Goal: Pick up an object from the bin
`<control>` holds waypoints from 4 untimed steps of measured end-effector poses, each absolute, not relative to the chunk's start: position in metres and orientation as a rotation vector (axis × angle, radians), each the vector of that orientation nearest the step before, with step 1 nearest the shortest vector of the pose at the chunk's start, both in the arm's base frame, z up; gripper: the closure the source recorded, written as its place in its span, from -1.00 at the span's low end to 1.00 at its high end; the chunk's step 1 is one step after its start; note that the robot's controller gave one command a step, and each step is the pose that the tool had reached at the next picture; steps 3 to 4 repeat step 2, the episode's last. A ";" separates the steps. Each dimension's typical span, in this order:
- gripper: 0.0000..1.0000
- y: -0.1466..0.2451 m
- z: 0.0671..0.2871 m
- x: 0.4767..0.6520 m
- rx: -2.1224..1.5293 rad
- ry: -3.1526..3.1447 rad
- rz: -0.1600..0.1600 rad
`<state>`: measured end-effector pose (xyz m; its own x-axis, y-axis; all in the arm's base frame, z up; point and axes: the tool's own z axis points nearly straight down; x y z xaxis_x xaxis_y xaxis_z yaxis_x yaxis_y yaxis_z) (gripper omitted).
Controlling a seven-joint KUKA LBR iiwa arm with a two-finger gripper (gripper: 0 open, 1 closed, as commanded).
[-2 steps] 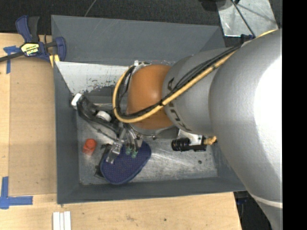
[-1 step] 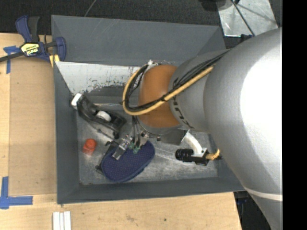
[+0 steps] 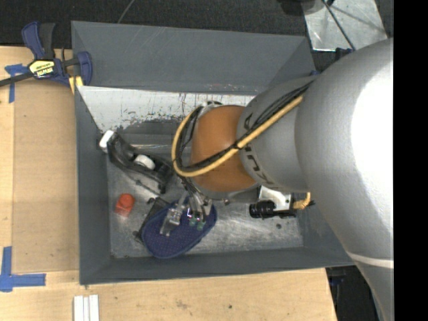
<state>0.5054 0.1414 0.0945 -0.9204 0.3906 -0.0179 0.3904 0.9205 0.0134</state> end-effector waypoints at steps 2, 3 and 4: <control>1.00 0.120 0.322 0.538 -0.188 3.125 0.002; 1.00 0.120 0.322 0.538 -0.188 3.125 0.002; 1.00 0.120 0.322 0.538 -0.188 3.125 0.002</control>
Offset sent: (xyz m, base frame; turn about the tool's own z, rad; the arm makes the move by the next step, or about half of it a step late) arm 0.0000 0.0000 0.0000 0.0000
